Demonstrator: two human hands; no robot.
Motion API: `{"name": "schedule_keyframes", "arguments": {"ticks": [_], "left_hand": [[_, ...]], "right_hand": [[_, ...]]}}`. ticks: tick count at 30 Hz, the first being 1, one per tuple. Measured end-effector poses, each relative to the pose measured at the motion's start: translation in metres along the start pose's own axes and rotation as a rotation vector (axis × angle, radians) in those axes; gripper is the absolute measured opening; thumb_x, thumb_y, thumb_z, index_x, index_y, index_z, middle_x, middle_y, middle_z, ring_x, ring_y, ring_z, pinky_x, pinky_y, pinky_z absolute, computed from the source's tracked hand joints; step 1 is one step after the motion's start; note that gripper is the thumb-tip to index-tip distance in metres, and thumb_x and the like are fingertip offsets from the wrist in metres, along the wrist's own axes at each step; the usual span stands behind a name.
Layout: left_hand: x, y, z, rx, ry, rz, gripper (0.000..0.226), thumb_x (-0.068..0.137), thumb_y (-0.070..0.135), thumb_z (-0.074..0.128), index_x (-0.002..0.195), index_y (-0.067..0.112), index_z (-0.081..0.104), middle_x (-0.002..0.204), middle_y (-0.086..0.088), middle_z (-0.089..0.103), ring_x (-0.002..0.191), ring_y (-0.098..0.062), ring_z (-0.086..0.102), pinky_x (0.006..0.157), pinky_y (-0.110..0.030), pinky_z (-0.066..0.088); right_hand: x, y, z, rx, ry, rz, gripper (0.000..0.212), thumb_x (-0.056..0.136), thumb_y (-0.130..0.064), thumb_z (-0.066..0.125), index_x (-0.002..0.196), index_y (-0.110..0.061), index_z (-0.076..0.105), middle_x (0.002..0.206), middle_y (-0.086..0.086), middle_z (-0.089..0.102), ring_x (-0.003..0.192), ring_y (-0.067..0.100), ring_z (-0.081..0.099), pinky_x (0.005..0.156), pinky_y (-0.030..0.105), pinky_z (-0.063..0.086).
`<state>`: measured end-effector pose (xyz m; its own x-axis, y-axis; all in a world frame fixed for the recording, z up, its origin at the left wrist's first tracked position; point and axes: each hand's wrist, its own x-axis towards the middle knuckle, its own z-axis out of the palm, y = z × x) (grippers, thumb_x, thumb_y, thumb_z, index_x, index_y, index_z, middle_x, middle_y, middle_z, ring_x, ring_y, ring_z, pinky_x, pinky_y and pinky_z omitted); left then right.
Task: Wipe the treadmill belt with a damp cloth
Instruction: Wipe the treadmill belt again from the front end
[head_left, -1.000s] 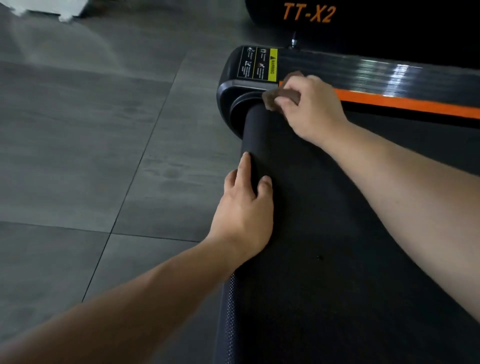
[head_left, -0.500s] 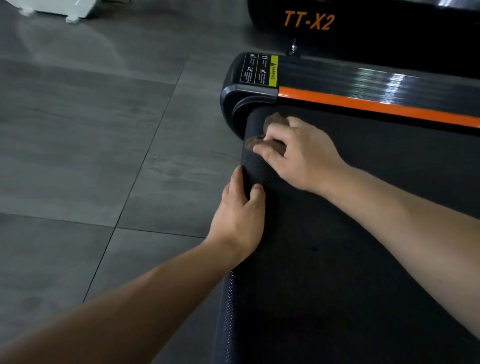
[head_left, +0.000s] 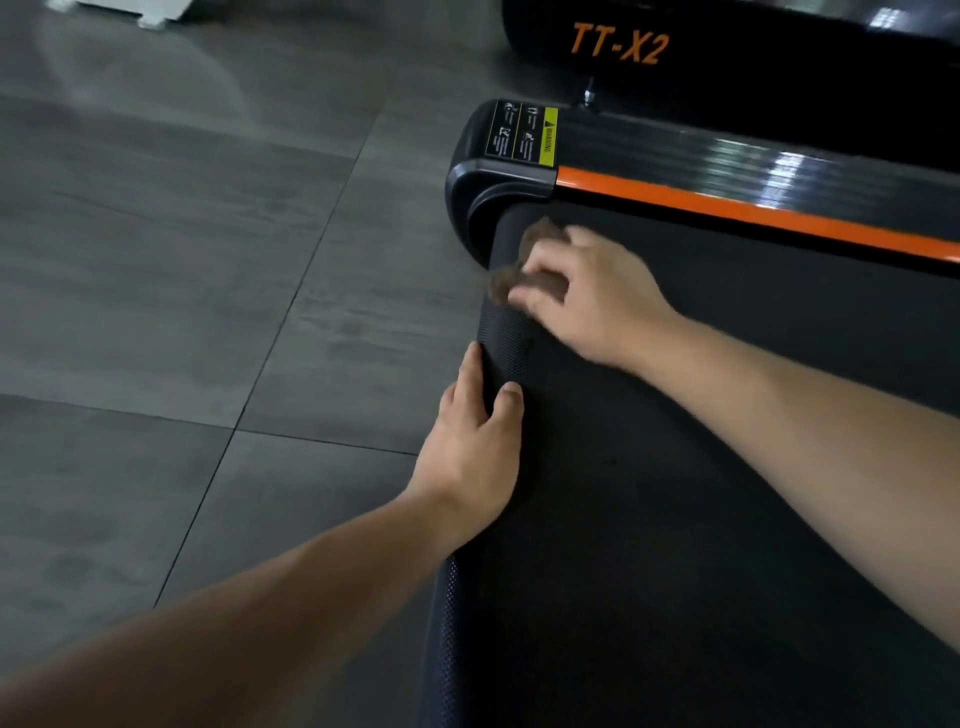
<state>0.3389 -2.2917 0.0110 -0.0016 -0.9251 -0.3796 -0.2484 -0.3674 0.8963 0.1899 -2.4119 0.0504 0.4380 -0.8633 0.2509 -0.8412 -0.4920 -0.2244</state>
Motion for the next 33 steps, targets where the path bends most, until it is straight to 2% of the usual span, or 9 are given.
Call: {"name": "schedule_keyframes", "arguments": {"ticks": [4,10,12,15,18,20,22,27,33], "left_hand": [[-0.006,-0.003,-0.001,-0.009,-0.019,0.008,0.063,0.107,0.05,0.036,0.163,0.045,0.007,0.167,0.016,0.023,0.15,-0.009,0.028,0.109,-0.023,0.021],[-0.009,-0.011,-0.001,-0.063,-0.006,0.037,0.068,0.1,0.054,0.04,0.162,0.043,0.014,0.165,0.017,0.029,0.149,-0.006,0.03,0.125,-0.035,0.025],[-0.009,-0.012,-0.001,-0.07,0.0,0.047,0.075,0.091,0.059,0.038,0.161,0.044,0.017,0.161,0.02,0.034,0.147,-0.004,0.034,0.124,-0.038,0.028],[-0.009,-0.013,-0.001,-0.078,0.008,0.056,0.072,0.091,0.058,0.038,0.159,0.046,0.02,0.157,0.022,0.039,0.143,-0.002,0.038,0.122,-0.037,0.03],[-0.008,-0.014,0.0,-0.055,0.008,0.067,0.065,0.099,0.052,0.04,0.16,0.043,0.02,0.158,0.018,0.038,0.144,-0.004,0.037,0.122,-0.037,0.03],[-0.007,-0.014,0.0,-0.036,0.006,0.072,0.067,0.097,0.053,0.039,0.16,0.042,0.019,0.159,0.017,0.038,0.144,-0.006,0.036,0.122,-0.038,0.03],[-0.007,-0.014,0.0,-0.044,0.011,0.071,0.071,0.091,0.057,0.037,0.159,0.044,0.021,0.157,0.018,0.04,0.143,-0.005,0.038,0.121,-0.039,0.032],[-0.009,-0.01,0.0,-0.055,0.003,0.065,0.075,0.088,0.061,0.037,0.159,0.044,0.022,0.156,0.019,0.042,0.143,-0.005,0.04,0.121,-0.04,0.033],[-0.02,-0.01,-0.003,-0.051,-0.027,-0.011,0.067,0.101,0.056,0.039,0.162,0.046,0.013,0.164,0.017,0.029,0.148,-0.01,0.033,0.124,-0.04,0.027]], "right_hand": [[0.044,0.016,0.004,-0.053,0.117,0.272,0.027,0.095,-0.049,0.061,0.104,-0.023,0.064,0.099,0.0,0.054,0.094,0.027,0.06,0.071,0.032,0.038],[-0.001,-0.02,0.005,0.04,-0.051,-0.06,0.023,0.088,-0.045,0.071,0.1,-0.026,0.07,0.099,-0.005,0.053,0.089,0.014,0.05,0.076,0.031,0.041],[0.03,-0.008,0.007,-0.033,0.005,-0.017,0.024,0.09,-0.045,0.069,0.101,-0.024,0.068,0.1,-0.003,0.052,0.091,0.017,0.051,0.076,0.031,0.038],[0.073,0.005,0.013,-0.063,0.12,0.206,0.023,0.092,-0.046,0.065,0.1,-0.025,0.065,0.104,-0.001,0.056,0.096,0.024,0.058,0.073,0.031,0.037],[0.051,-0.014,0.023,-0.105,0.05,0.103,0.025,0.091,-0.047,0.066,0.101,-0.024,0.067,0.105,0.003,0.058,0.095,0.023,0.057,0.077,0.035,0.045],[0.028,-0.023,0.019,-0.062,-0.059,-0.008,0.025,0.09,-0.048,0.068,0.1,-0.025,0.069,0.099,0.0,0.053,0.092,0.021,0.054,0.077,0.035,0.043],[0.036,-0.014,0.014,-0.1,-0.053,-0.033,0.025,0.09,-0.047,0.068,0.1,-0.024,0.069,0.099,-0.001,0.051,0.095,0.023,0.055,0.077,0.034,0.042],[0.069,0.005,0.014,-0.096,0.151,0.304,0.026,0.096,-0.046,0.061,0.107,-0.023,0.064,0.109,0.002,0.056,0.1,0.027,0.059,0.074,0.033,0.037],[-0.022,-0.029,0.002,-0.018,-0.071,-0.039,0.026,0.094,-0.045,0.063,0.102,-0.021,0.066,0.103,0.005,0.055,0.089,0.022,0.054,0.074,0.036,0.044]]}}
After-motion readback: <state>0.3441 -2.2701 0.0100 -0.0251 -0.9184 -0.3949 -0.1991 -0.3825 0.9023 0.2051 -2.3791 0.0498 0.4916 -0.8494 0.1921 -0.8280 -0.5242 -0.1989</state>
